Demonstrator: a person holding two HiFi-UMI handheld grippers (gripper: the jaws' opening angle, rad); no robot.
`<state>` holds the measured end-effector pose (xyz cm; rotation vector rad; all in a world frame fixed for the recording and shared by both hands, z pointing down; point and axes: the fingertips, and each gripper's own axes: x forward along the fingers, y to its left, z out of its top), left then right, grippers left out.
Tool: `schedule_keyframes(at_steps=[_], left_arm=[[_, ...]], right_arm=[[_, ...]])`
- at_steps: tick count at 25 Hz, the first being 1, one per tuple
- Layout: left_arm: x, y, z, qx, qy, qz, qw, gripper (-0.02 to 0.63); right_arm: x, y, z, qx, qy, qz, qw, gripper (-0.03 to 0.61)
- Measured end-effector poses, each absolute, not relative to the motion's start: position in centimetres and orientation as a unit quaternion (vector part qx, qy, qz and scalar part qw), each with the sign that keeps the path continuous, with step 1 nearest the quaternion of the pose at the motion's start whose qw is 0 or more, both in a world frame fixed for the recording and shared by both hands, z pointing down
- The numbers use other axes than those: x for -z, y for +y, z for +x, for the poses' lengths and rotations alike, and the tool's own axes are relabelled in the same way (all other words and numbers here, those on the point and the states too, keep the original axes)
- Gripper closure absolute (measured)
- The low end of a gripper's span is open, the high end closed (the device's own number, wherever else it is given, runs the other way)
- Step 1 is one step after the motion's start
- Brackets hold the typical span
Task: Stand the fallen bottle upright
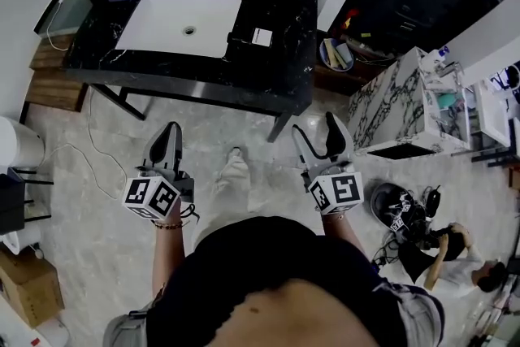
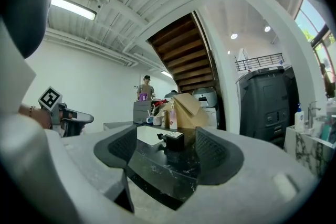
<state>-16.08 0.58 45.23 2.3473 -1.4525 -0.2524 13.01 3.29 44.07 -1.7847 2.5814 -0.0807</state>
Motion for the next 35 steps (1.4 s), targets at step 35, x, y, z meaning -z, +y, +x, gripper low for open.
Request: schedule_keyframes(at_steps=[35], left_arm=[[-45.5, -23.0, -17.2, -0.025, -0.520, 0.846, 0.114, 0.608]], right_arm=[[-44.8, -23.0, 8.0, 0.025, 0.863, -0.494, -0.106, 0.239]])
